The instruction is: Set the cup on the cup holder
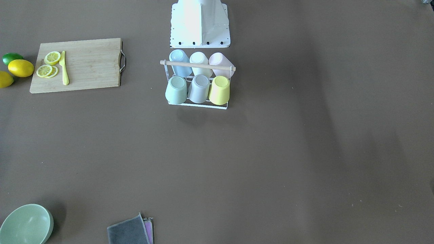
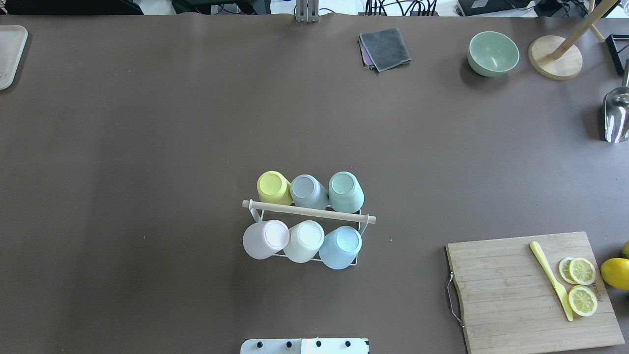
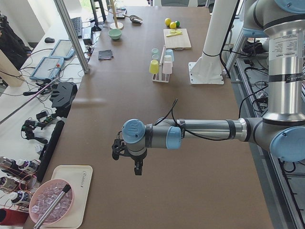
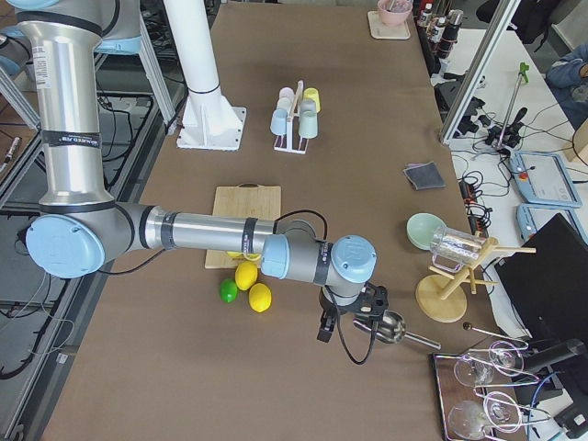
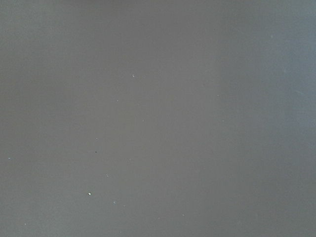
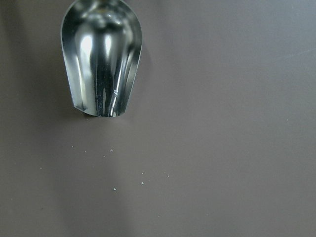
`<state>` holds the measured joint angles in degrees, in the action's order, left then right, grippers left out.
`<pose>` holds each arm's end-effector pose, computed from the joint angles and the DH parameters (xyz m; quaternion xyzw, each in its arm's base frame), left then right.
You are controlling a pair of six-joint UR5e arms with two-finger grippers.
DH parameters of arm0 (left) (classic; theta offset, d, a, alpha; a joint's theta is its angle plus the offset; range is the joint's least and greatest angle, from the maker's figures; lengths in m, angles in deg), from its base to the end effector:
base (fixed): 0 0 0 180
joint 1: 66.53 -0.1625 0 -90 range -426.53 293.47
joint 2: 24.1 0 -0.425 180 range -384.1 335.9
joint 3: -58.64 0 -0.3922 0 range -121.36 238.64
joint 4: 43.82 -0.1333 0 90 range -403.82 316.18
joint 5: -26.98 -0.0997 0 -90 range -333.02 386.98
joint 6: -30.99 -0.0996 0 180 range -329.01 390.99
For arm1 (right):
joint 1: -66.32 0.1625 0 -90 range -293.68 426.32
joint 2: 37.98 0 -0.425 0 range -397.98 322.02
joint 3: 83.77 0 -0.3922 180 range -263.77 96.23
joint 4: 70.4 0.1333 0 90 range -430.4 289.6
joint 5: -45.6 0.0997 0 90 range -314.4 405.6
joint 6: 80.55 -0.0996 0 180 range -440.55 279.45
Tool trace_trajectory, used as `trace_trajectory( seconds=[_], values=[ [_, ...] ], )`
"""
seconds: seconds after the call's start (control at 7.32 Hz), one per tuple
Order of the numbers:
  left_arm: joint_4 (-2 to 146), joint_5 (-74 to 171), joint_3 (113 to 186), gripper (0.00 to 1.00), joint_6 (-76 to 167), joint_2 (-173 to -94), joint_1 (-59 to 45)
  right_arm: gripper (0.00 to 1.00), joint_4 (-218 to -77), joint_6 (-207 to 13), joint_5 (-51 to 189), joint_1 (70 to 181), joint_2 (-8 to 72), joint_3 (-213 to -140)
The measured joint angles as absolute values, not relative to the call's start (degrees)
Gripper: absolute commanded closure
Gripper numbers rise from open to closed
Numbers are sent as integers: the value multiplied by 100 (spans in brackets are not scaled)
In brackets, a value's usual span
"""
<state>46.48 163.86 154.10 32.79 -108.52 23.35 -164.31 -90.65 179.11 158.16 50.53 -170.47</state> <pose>-0.0597 -0.4509 0.6541 -0.0052 0.3978 -0.0128 0.9174 0.0806 -0.4927 0.6816 -0.0729 -0.3659 0.1149 0.9207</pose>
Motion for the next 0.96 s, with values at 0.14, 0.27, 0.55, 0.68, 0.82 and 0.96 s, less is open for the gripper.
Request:
trace_trajectory(
  seconds=[0.14, 0.27, 0.55, 0.68, 0.82, 0.96],
  values=[
    [4553, 16385, 15455, 2, 3292, -10841, 2337, 0, -16428, -9061, 17916, 15812, 5047, -17038],
    [4520, 16383, 15471, 2, 3298, -10832, 2338, 0, -16427, -9060, 17917, 15807, 5046, -17026],
    [4506, 16383, 15483, 2, 3301, -10824, 2338, 0, -16421, -9067, 17894, 15755, 5044, -17004],
    [4504, 16380, 15484, 2, 3301, -10819, 2338, 0, -16419, -9073, 17888, 15738, 5047, -17002],
    [4504, 16379, 15486, 2, 3301, -10813, 2338, 0, -16418, -9079, 17886, 15733, 5064, -16997],
    [4504, 16380, 15512, 2, 3301, -10801, 2341, 0, -16418, -9086, 17885, 15731, 5087, -16997]
  ],
)
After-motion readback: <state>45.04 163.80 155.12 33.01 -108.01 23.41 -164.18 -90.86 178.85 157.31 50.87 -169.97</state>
